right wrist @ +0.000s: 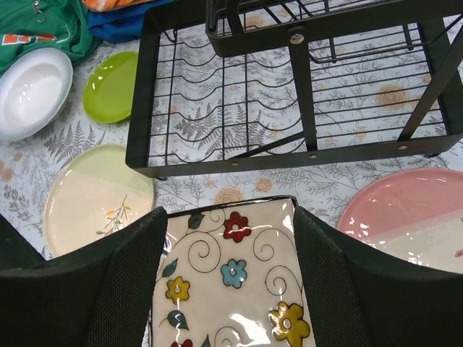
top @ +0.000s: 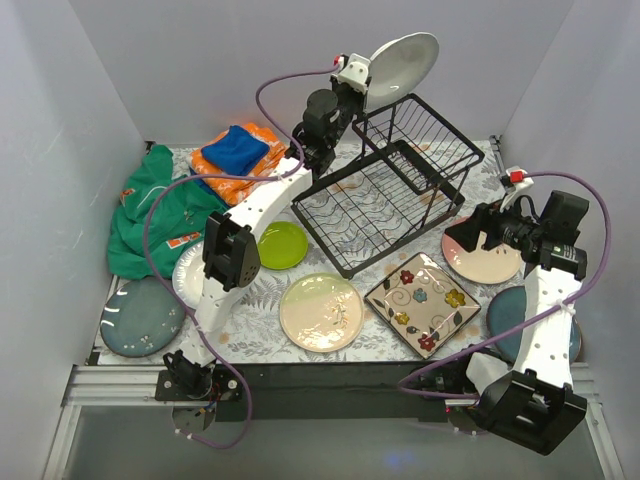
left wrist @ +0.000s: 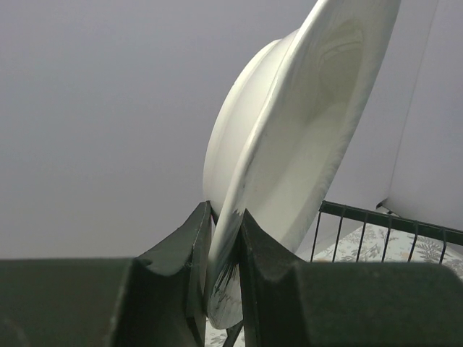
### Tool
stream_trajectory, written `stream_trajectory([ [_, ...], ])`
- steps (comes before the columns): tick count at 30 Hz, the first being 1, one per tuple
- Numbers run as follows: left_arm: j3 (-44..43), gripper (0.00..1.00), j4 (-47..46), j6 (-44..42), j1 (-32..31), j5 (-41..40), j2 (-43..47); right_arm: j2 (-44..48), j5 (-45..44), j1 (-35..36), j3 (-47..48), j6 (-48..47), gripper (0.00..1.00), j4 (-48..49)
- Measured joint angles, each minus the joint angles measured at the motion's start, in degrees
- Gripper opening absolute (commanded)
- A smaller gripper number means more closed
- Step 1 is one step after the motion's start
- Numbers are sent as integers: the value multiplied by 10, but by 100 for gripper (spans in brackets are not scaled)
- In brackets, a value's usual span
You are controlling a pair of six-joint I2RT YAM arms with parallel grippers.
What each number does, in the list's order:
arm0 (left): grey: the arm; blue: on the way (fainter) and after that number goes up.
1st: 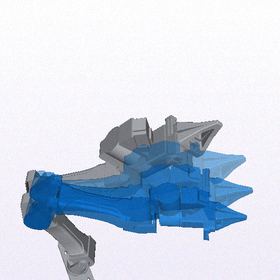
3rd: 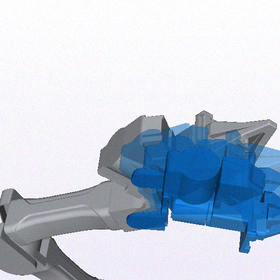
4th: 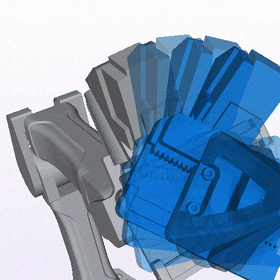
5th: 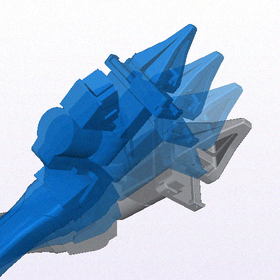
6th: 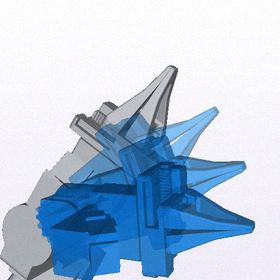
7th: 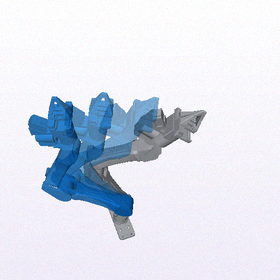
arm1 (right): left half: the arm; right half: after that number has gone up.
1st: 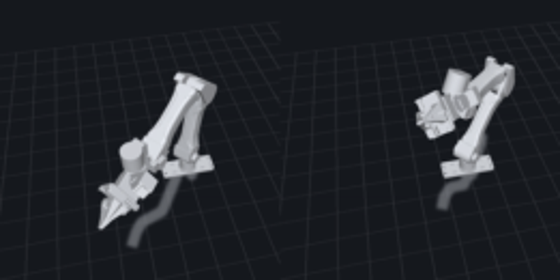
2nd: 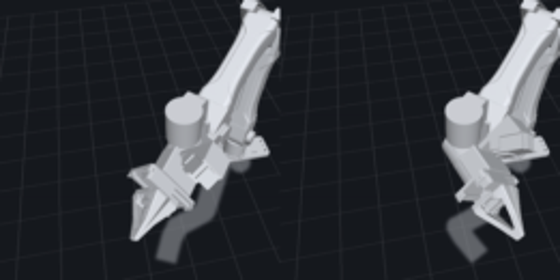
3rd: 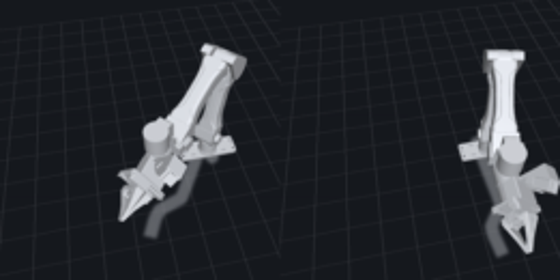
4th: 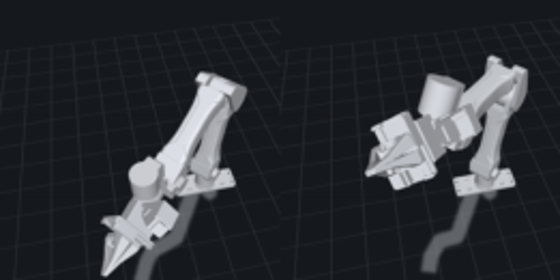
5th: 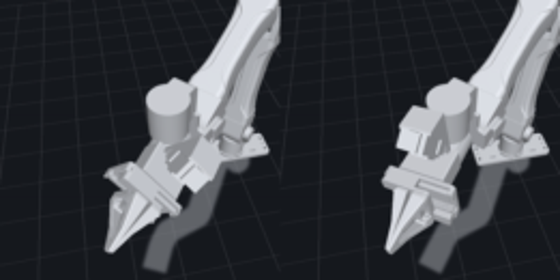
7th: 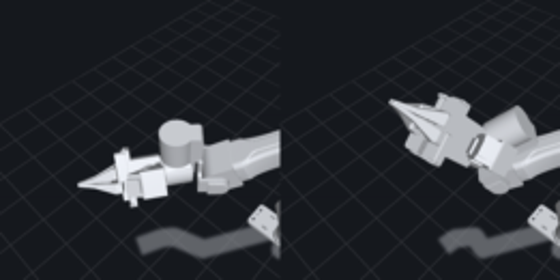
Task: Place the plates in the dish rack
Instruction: Insert the plate into the dish rack
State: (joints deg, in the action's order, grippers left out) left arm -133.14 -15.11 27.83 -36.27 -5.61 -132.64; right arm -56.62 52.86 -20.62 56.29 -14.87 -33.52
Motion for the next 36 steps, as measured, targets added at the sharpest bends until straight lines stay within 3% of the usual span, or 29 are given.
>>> stream_trajectory([
  [36, 44, 0, -3, -37, -33, -105, -3, 0, 0, 0, -17, 3, 76, 15],
])
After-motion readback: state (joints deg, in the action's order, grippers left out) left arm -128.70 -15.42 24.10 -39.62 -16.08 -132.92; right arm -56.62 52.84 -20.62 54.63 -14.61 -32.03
